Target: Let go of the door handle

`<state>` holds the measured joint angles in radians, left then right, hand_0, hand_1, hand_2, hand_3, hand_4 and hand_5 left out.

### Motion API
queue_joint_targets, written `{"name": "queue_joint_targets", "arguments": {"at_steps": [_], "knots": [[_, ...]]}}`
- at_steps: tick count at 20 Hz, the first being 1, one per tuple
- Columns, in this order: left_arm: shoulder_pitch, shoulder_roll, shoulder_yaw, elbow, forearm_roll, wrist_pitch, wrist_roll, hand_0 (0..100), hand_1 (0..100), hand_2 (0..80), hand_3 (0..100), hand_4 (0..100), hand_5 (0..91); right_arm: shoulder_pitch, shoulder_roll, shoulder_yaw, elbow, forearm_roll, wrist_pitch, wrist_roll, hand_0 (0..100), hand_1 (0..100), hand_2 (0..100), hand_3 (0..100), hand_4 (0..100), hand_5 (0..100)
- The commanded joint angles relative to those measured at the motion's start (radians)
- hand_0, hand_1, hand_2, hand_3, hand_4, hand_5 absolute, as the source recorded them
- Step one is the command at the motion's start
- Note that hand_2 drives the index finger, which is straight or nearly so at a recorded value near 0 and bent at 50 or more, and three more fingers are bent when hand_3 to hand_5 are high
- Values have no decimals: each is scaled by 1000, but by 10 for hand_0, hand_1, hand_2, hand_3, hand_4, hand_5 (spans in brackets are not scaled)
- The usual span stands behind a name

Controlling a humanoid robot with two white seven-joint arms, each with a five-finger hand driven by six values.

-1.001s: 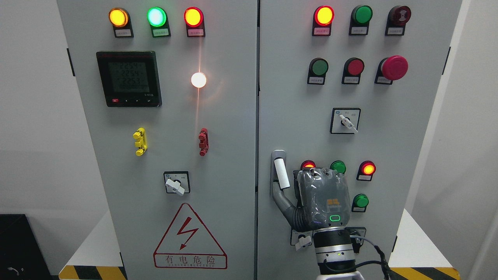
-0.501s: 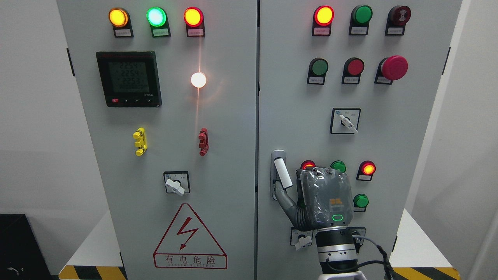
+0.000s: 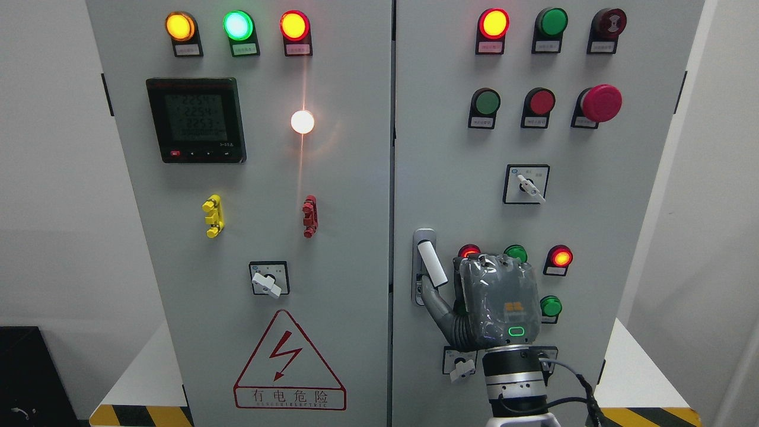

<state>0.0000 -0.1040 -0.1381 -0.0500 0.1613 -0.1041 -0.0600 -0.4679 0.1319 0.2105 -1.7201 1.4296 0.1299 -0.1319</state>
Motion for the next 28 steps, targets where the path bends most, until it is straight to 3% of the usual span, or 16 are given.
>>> {"name": "queue_joint_targets", "arguments": {"at_steps": [1,28], "knots": [[9,0,0,-1,0,0,0,120,556,0,0,0,0,-1,0,-2,-4,0,1,0,517,412,953,1000,1000,1000],[9,0,0,-1,0,0,0,120,556,0,0,0,0,0,-6,-23,-13,-5,-1,0,521,412,949,1000,1000,1000]]}}
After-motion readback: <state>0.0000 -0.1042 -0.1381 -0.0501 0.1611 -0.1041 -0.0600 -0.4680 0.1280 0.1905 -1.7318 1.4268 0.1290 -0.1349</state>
